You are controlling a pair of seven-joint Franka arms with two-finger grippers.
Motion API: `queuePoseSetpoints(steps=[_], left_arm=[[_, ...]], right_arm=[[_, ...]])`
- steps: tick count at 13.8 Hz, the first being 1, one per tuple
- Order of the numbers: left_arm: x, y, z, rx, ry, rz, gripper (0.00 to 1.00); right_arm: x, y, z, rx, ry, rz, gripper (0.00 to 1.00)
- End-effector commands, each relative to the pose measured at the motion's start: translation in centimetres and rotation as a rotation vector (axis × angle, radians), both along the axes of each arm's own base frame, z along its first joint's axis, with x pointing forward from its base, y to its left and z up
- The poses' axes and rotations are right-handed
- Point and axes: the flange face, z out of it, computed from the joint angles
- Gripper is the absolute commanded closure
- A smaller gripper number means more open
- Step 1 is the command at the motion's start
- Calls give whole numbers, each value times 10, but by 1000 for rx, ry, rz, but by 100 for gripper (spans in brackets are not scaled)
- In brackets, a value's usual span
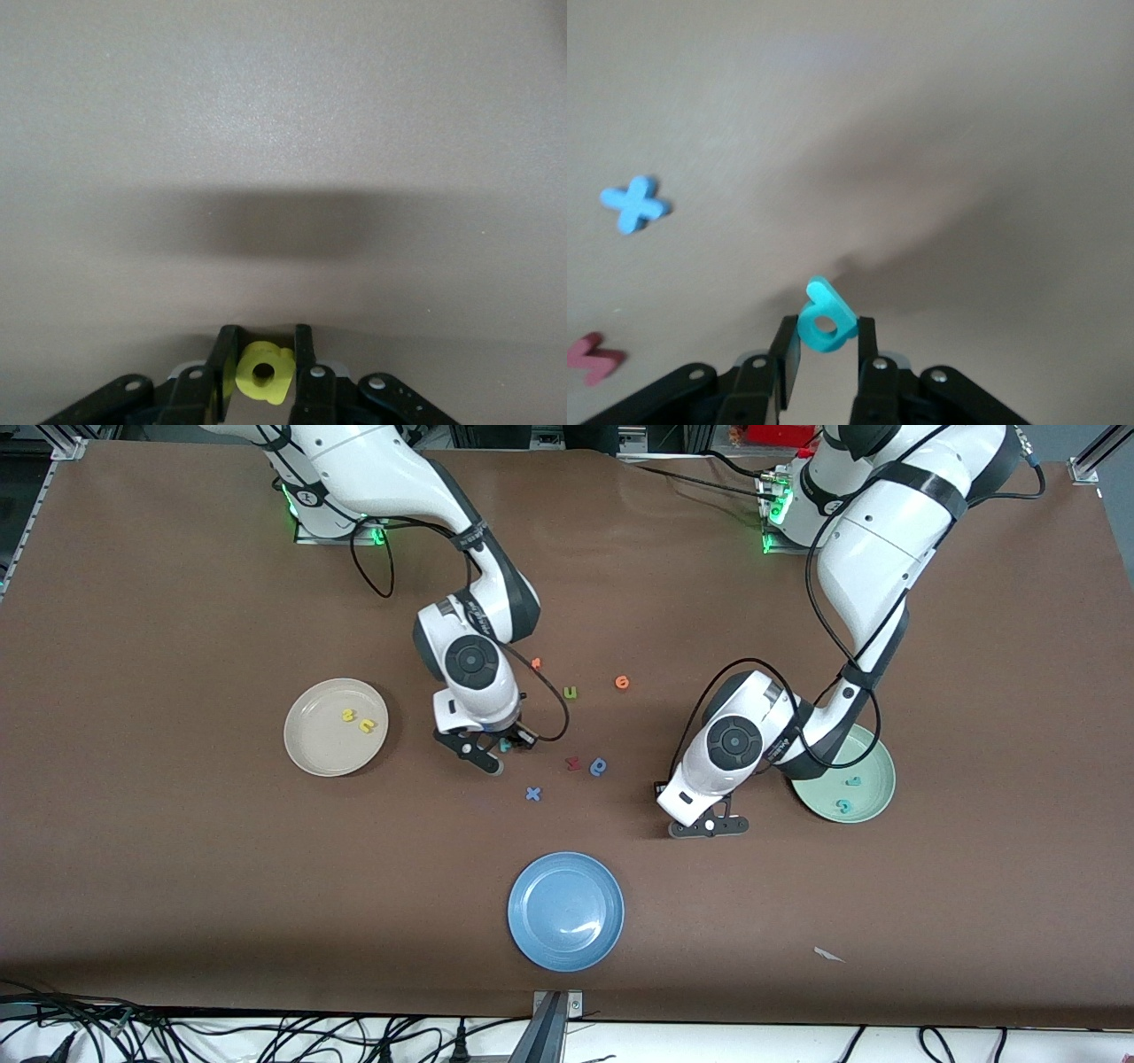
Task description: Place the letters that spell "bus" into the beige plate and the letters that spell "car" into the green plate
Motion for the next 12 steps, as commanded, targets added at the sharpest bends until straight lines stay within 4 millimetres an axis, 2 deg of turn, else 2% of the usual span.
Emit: queuePoseSetpoints(steps=[1, 2, 4, 6, 7, 8, 10, 11, 12], left_arm=[[-9, -2, -11, 32, 17, -5, 78], [-9, -2, -9, 32, 15, -8, 80], [-5, 5, -3, 43, 21, -14, 81], [1, 13, 7, 56, 30, -37, 82], [6, 25, 12, 66, 38, -46, 82], [11, 38, 17, 78, 57, -71, 82], [22, 70, 36, 97, 87, -122, 83], [26, 92, 46, 109, 113, -161, 83], [30, 114, 57, 116, 136, -199, 83]], right_arm=[[18, -66, 39, -20, 66, 130, 88], [23, -96, 46, -22, 73, 182, 88], [24, -171, 45, -15, 103, 303, 88], [19, -246, 29, 52, 147, 368, 88], [15, -287, 15, 129, 144, 386, 87], [13, -309, 2, 201, 133, 397, 84], [11, -318, -17, 205, 157, 409, 82], [11, -322, -24, 198, 168, 403, 46], [11, -324, -25, 199, 175, 396, 0]])
